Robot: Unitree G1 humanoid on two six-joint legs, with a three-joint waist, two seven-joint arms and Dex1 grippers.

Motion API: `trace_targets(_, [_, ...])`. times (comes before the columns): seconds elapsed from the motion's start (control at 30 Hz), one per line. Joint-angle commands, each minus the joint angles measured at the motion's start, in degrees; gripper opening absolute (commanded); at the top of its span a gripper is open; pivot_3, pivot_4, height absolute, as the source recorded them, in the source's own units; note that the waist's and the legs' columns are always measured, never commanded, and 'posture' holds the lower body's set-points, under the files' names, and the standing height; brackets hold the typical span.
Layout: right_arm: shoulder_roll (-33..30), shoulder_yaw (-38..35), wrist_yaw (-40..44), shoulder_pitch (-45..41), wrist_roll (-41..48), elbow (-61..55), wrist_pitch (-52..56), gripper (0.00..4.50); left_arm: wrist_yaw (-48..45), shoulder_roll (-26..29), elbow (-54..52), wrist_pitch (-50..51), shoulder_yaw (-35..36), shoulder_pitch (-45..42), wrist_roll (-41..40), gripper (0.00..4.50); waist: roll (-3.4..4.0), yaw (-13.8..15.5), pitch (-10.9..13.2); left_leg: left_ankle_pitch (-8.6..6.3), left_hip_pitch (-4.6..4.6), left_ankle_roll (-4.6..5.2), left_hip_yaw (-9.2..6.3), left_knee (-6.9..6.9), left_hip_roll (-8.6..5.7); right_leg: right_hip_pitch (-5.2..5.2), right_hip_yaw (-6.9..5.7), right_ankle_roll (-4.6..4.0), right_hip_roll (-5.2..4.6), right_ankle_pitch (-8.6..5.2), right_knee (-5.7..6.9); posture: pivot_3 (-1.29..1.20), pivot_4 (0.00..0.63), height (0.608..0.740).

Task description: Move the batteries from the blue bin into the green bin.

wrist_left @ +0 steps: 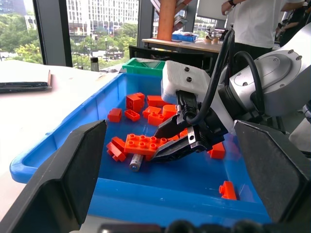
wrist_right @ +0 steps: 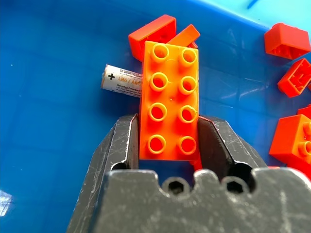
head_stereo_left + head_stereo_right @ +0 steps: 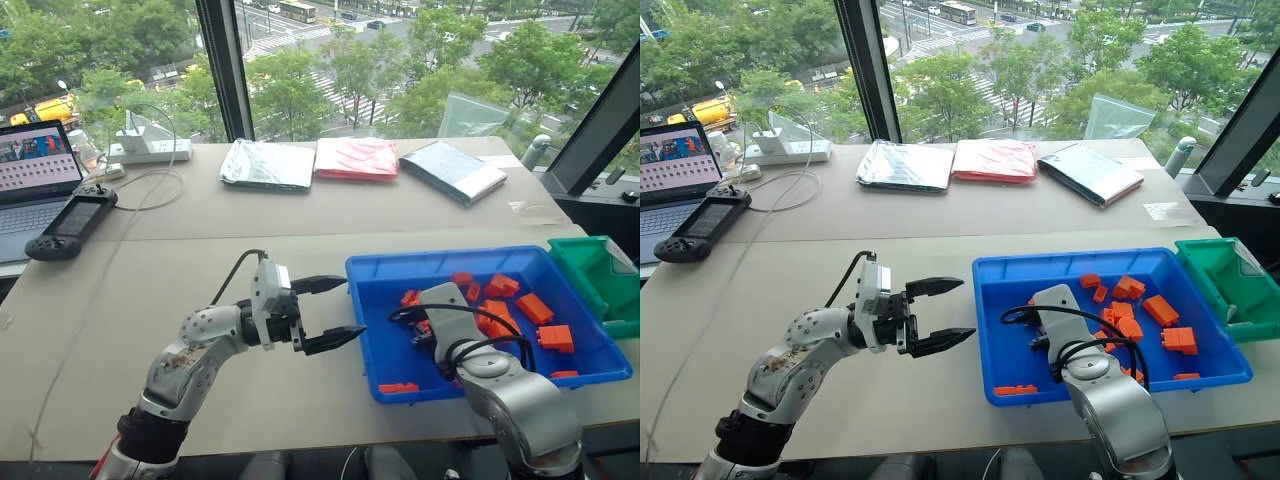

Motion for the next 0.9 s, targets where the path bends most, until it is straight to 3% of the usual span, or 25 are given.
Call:
trace_targets(0.03, [-3.26,-10.59,4.88,-1.02,0.27,-6.01,0.66,1.52,-0.29,-0.13,-1.35,-0.16,0.3,-0.86,-0.62,4.5,0.0,-0.04,0.0,0.0,-0.01,0.0,0.0,0.0,0.01,-0.01,0.0,0.0,0.01,0.0,0.0,0.0,0.15,0.74])
trace_targets(0.13, [-7.25,-17.16,6.24,-0.96,-1.31,-5.04,0.67,1.52,-0.42,-0.19,-1.07,-0.07,0.2,-1.08,-0.66,4.5,0.0,-0.05,0.0,0.0,0.0,0.0,0.0,-0.03,0.02,-0.02,0.0,0.0,0.04,0.0,0.0,0.0,0.15,0.74])
trace_targets(0.23, [-8.55,-19.12,4.48,0.4,-3.46,-2.85,0.34,1.52,-0.5,-0.28,-1.04,0.04,0.1,-1.11,-0.75,4.5,0.0,-0.04,0.0,0.0,0.0,0.0,0.03,-0.02,0.03,0.0,0.0,0.0,0.03,0.0,0.0,0.0,0.15,0.74])
trace_targets(0.3, [-8.76,-19.15,3.9,1.39,-4.41,-2.07,-0.86,2.51,-0.55,-0.33,-0.99,0.04,0.09,-1.11,-0.75,4.5,0.0,-0.07,0.0,0.0,0.0,0.0,0.04,-0.02,0.04,-0.01,0.0,-0.01,0.04,0.0,-0.01,0.0,0.15,0.74])
trace_targets(0.4, [-8.6,-18.35,4.8,1.67,-4.21,-1.59,-2.27,3.3,-0.6,-0.37,-1.03,0.03,0.13,-1.06,-0.7,4.5,0.0,-0.12,0.0,0.0,-0.01,0.0,0.06,-0.02,0.02,-0.01,0.02,-0.01,0.03,0.0,-0.01,0.0,0.15,0.74])
trace_targets(0.47, [-8.47,-16.75,5.17,0.45,-3.71,-1.44,-2.55,4.1,-0.56,-0.37,-1.07,0.01,0.16,-0.97,-0.62,4.5,0.0,-0.19,0.0,0.0,0.0,0.0,0.07,-0.02,0.03,-0.01,0.05,0.0,0.03,0.0,0.0,0.0,0.15,0.74])
trace_targets(0.5, [-4.91,-15.51,6.45,-2.27,-1.69,-2.14,-1.58,4.33,-0.49,-0.34,-1.11,-0.04,0.19,-0.91,-0.53,4.5,-0.01,-0.18,0.0,0.0,0.01,0.0,0.07,-0.02,0.03,-0.01,0.05,-0.01,0.04,0.0,0.01,0.0,0.15,0.74])
trace_targets(0.6, [6.47,-12.82,9.54,-7.61,2.96,-4.35,0.59,4.33,-0.25,-0.31,-1.17,-0.15,0.21,-0.81,-0.29,4.5,-0.03,-1.02,-0.01,0.0,0.06,0.0,0.07,-0.01,0.17,-0.01,0.09,-0.07,0.17,0.04,0.0,0.0,0.15,0.74])
trace_targets(0.8, [16.95,-4.81,5.36,-7.04,2.86,-2.32,0.66,4.33,0.02,-0.45,-1.34,-0.19,0.2,-0.76,-0.1,4.5,-0.02,-0.26,-0.02,0.02,-0.29,-0.03,-0.03,0.01,0.04,-0.49,0.03,-0.09,-0.04,0.01,0.51,0.0,0.15,0.74])
trace_targets(0.9, [18.5,-1.63,1.13,-6.43,-0.06,0.9,-0.54,4.33,0.17,-0.5,-1.43,-0.22,0.12,-0.75,-0.07,4.5,-0.02,-0.27,-0.02,0.06,-0.31,-0.09,0.01,0.02,-0.06,-0.53,0.05,-0.08,-0.06,0.02,0.55,0.0,0.15,0.74])
